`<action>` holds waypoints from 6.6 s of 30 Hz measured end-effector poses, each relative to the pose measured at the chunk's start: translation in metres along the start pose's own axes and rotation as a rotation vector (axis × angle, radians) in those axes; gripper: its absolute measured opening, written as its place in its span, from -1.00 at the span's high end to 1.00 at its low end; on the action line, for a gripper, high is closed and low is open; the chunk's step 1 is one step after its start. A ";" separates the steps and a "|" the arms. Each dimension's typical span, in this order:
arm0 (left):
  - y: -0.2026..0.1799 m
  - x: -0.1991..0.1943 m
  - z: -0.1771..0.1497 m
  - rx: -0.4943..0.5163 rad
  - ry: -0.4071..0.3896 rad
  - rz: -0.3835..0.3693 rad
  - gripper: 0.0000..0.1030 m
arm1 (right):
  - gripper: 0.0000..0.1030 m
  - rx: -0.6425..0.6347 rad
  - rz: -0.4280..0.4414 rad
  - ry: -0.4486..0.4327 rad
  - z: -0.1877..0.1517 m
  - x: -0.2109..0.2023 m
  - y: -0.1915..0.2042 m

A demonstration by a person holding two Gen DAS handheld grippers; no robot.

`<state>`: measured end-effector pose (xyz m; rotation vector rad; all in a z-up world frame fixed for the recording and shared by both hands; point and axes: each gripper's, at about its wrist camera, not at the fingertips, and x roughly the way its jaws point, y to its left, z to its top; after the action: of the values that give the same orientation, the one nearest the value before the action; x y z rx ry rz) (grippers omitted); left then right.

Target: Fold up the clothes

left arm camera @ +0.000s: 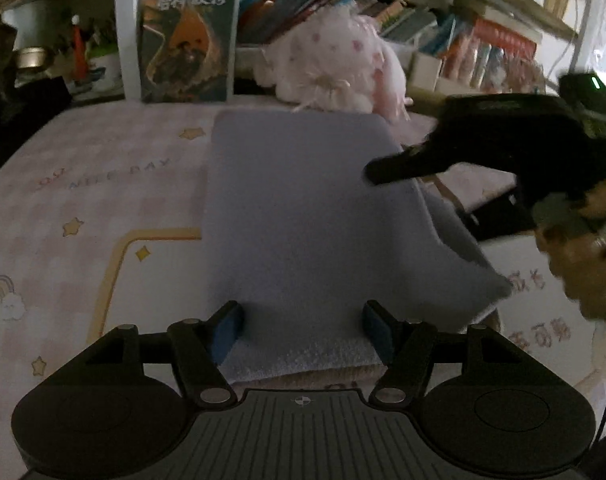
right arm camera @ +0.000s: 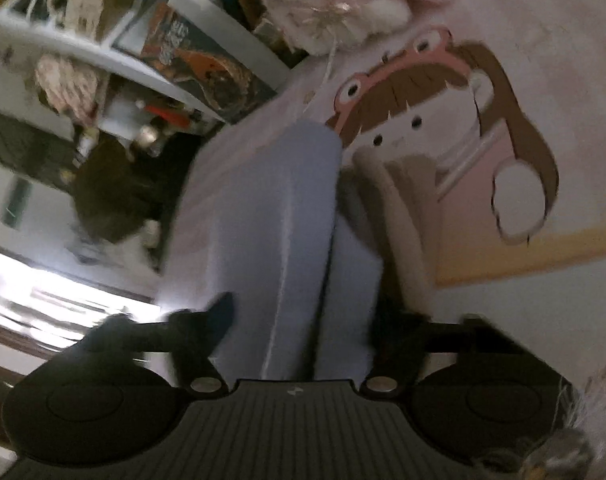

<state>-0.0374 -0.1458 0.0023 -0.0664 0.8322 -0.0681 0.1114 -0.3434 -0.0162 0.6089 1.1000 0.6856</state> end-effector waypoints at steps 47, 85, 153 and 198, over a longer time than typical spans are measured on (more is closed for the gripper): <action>0.009 -0.016 0.014 0.018 -0.111 0.131 -0.60 | 0.73 -0.345 -0.143 0.031 -0.037 -0.021 0.022; 0.068 0.029 0.020 -0.359 0.040 -0.124 -0.82 | -0.62 -0.123 -0.141 0.106 -0.039 -0.025 -0.001; 0.019 0.021 0.029 -0.369 0.002 -0.159 0.02 | 0.36 -0.368 -0.167 0.017 -0.043 -0.044 0.017; 0.025 0.001 0.047 -0.272 -0.057 -0.264 0.01 | 0.36 -0.463 -0.243 -0.151 -0.067 -0.065 0.050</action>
<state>-0.0011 -0.1198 0.0312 -0.4325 0.7681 -0.2005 0.0195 -0.3535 0.0364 0.1237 0.8188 0.6419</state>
